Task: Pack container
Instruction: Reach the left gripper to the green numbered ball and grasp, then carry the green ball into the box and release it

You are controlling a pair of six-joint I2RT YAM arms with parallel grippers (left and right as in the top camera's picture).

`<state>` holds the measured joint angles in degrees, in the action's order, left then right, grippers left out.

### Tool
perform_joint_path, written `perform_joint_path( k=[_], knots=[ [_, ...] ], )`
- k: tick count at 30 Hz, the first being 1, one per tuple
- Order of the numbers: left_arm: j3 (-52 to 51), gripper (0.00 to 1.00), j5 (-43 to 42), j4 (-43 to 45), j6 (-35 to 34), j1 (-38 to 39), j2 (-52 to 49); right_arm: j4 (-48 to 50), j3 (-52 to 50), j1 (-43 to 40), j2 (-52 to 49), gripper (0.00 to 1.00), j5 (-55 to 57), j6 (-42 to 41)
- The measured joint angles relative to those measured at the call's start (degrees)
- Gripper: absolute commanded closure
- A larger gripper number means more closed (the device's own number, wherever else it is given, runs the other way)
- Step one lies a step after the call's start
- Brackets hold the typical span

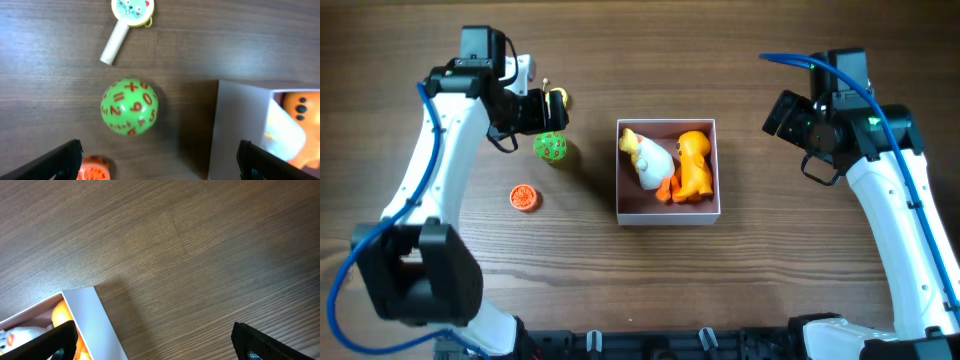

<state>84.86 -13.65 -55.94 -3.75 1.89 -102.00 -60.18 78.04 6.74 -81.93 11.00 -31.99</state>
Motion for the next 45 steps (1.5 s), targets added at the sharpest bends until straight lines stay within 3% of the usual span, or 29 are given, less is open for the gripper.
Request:
perform_joint_path(
  k=[18,22,23,26,29,31,32,38,45],
  knots=[
    [0.0,0.01,6.14,1.31,0.0,1.25,-10.51,-0.02,0.0,0.0,0.0,0.0,0.0,0.0],
    [-0.04,0.05,6.34,2.1,0.0,2.14,-14.03,-0.02,0.0,0.0,0.0,0.0,0.0,0.0],
    [-0.04,0.12,6.34,2.25,0.02,2.16,-14.25,-0.02,0.0,0.0,0.0,0.0,0.0,0.0],
    [-0.04,0.46,6.38,2.51,0.28,2.19,-14.27,-0.02,0.0,0.0,0.0,0.0,0.0,0.0],
    [-0.04,0.55,6.54,2.64,0.2,2.19,-14.27,0.0,0.0,0.0,0.02,0.0,0.0,0.0],
    [-0.04,0.77,6.54,2.64,0.26,2.19,-14.25,-0.02,0.0,0.0,0.02,0.0,0.0,0.0],
    [-0.04,0.94,6.54,2.64,0.15,2.19,-14.27,-0.02,0.0,0.0,0.0,0.0,0.0,0.0],
    [0.09,0.96,6.56,1.73,0.24,2.19,-14.25,0.0,0.0,0.0,0.0,0.0,0.0,0.0],
    [8.35,0.96,6.14,-8.39,0.2,2.95,-9.55,0.0,0.0,0.0,0.0,0.0,0.0,0.0]
  ],
)
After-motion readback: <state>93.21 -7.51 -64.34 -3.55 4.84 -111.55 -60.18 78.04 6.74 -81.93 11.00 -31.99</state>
